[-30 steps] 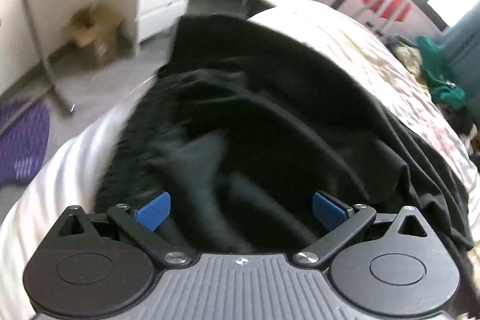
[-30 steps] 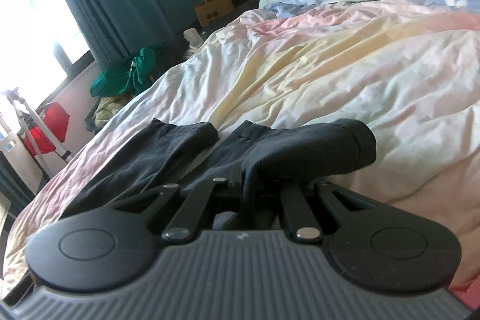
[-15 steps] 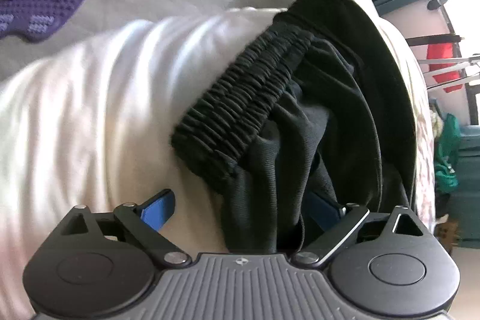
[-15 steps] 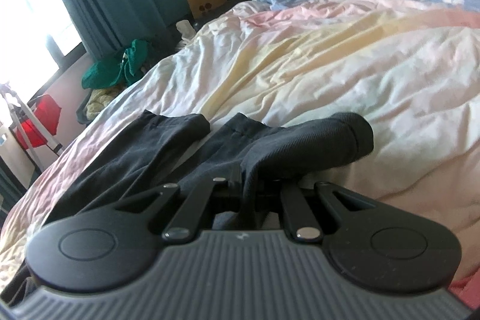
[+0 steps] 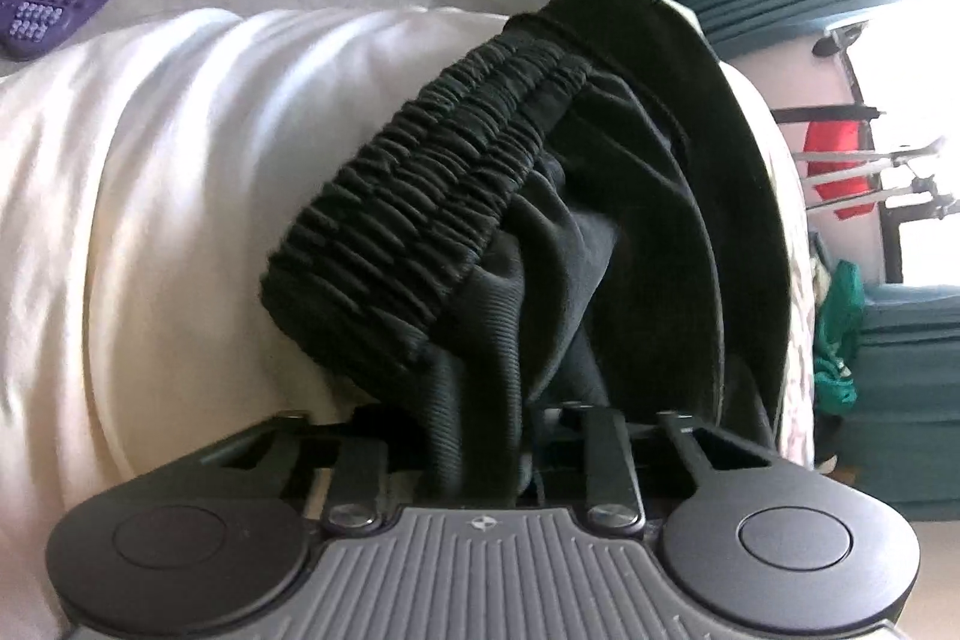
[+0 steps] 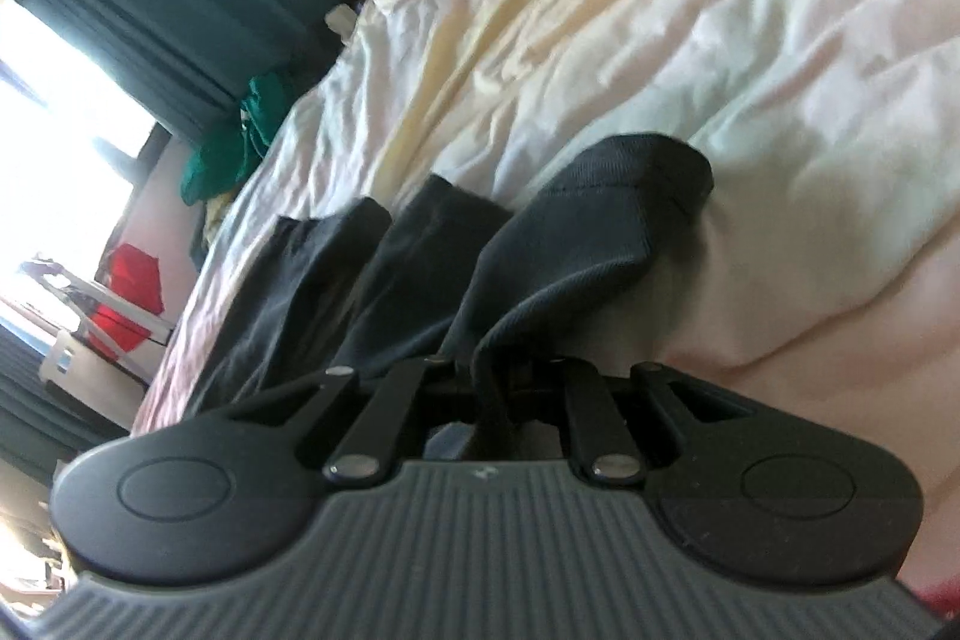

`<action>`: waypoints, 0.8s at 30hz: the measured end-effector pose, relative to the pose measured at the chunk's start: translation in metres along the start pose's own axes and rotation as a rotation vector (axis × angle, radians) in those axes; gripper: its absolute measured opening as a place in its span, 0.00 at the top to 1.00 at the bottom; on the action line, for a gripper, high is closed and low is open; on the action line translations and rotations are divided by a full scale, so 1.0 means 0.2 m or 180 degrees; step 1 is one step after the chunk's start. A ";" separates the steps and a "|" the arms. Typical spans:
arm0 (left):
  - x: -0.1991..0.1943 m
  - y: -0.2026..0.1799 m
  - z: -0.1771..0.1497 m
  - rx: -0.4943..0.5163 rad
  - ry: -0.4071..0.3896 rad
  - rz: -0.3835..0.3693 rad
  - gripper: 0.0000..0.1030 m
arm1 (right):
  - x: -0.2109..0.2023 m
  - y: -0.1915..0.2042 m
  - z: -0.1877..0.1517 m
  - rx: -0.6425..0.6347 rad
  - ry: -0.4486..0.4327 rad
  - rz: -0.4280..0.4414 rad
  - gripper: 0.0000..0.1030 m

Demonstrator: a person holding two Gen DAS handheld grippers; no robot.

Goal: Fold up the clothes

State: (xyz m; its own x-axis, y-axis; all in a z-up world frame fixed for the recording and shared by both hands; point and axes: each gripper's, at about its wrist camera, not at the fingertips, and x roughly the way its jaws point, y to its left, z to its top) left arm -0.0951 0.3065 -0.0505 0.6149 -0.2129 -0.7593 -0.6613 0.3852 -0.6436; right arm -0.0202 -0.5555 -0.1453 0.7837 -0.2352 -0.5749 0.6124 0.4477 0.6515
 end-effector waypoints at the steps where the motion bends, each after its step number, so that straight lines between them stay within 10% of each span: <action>1: -0.01 0.01 0.00 -0.0028 -0.0045 -0.0074 0.89 | -0.01 0.02 0.00 -0.0032 -0.0064 0.0014 0.94; 11: -0.46 0.13 -0.11 0.0055 -0.0750 -0.1043 0.95 | -0.38 0.21 -0.01 -0.0200 -0.0873 0.0312 0.95; 24: -0.51 -0.20 0.10 0.0155 -0.0872 -0.1182 0.95 | -0.19 0.70 0.17 -0.0694 -0.0984 0.0205 0.95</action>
State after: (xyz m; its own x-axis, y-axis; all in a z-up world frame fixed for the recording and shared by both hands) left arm -0.1233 0.3301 0.0552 0.9015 -0.1018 -0.4207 -0.3580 0.3709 -0.8569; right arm 0.0395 -0.5132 -0.0141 0.8346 -0.4348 -0.3383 0.5505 0.6353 0.5416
